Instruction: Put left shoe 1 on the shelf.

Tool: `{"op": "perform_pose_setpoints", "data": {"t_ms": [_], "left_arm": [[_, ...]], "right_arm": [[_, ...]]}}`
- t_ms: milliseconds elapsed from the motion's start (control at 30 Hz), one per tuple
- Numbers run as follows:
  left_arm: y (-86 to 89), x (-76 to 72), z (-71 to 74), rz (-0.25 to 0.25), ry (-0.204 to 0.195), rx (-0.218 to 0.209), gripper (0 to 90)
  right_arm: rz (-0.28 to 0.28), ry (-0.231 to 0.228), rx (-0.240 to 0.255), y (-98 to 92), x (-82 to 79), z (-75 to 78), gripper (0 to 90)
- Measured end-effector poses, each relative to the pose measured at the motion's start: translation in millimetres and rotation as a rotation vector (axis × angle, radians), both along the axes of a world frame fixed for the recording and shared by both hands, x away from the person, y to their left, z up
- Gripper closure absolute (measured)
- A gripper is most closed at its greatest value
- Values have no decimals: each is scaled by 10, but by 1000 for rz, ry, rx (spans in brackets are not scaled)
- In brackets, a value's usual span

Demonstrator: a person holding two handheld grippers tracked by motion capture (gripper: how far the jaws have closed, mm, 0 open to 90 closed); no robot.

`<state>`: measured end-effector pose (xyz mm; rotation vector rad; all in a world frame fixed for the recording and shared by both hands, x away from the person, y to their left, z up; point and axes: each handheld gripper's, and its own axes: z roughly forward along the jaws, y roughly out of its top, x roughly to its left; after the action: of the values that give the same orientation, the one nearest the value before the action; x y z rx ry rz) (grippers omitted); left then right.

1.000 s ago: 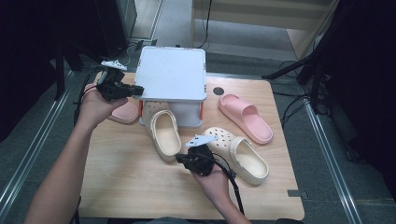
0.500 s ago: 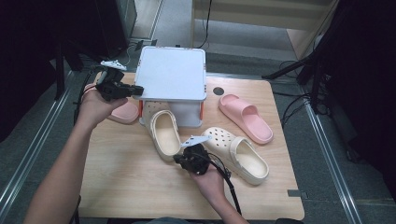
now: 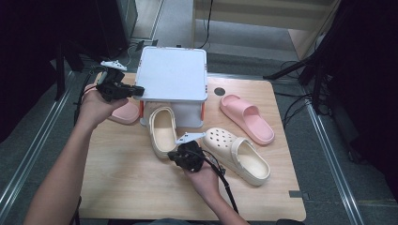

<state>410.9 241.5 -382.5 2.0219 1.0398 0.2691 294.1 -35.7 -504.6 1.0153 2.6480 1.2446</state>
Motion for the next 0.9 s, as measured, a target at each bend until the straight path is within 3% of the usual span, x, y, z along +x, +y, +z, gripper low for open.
{"op": "perform_pose_setpoints", "data": {"t_ms": [200, 533, 900], "left_arm": [[-13, -6, 3, 5, -2, 6, 845], [-8, -6, 1, 5, 3, -2, 845], [-6, -8, 5, 2, 5, 0, 845]], "right_arm": [[-2, -15, -6, 67, 52, 36, 900], [-39, -20, 9, 284, 274, 49, 900], [-83, -79, 18, 511, 530, -18, 900]]}}
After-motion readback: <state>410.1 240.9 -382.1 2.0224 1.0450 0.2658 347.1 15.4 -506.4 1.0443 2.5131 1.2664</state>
